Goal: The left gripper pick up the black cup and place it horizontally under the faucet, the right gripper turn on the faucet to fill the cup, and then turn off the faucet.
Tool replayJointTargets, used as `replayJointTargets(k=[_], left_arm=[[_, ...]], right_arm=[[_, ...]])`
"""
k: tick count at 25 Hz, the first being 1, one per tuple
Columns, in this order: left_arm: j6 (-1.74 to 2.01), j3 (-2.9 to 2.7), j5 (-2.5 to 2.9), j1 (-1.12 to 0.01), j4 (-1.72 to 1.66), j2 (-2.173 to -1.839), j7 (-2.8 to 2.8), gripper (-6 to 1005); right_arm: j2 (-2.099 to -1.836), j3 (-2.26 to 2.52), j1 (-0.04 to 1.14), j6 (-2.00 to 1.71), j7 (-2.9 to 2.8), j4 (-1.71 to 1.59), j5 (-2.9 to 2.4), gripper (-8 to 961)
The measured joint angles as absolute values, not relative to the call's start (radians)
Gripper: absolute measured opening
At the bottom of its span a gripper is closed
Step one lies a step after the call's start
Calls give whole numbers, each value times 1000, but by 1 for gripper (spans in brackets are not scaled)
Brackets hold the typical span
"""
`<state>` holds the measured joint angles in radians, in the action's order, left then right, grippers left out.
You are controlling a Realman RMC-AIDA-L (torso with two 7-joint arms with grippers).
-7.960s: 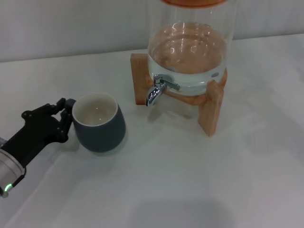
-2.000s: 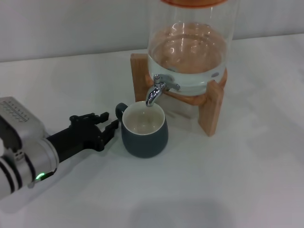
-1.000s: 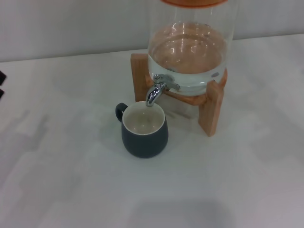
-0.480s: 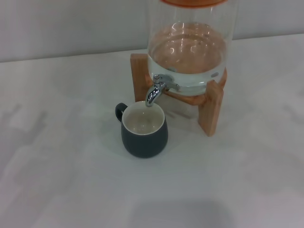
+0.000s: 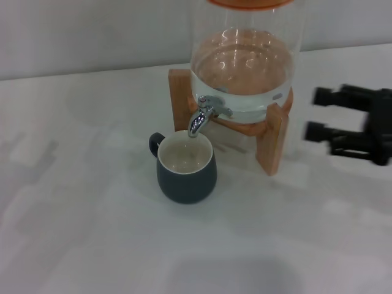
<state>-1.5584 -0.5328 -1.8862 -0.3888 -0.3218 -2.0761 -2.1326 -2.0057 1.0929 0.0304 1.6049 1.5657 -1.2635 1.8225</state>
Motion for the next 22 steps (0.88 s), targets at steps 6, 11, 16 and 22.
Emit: replayJointTargets(k=[6, 11, 16, 22], left_arm=[[-1558, -532, -1913, -369, -322, -2078, -2131, 880], [-1555, -532, -1916, -370, -322, -2076, -2131, 877], [-1547, -532, -1914, -373, -322, -2076, -2133, 874], [-1548, -533, -1913, -365, -322, -2075, -2131, 871]], right_arm=[[-2007, 1361, -31, 1314, 1506, -1492, 1743, 733], [-2015, 1496, -79, 1145, 1464, -1613, 1665, 732], [-2016, 1549, -79, 1022, 1457, -1594, 1664, 731], [-2014, 1585, -62, 940, 1454, -1565, 1664, 730]])
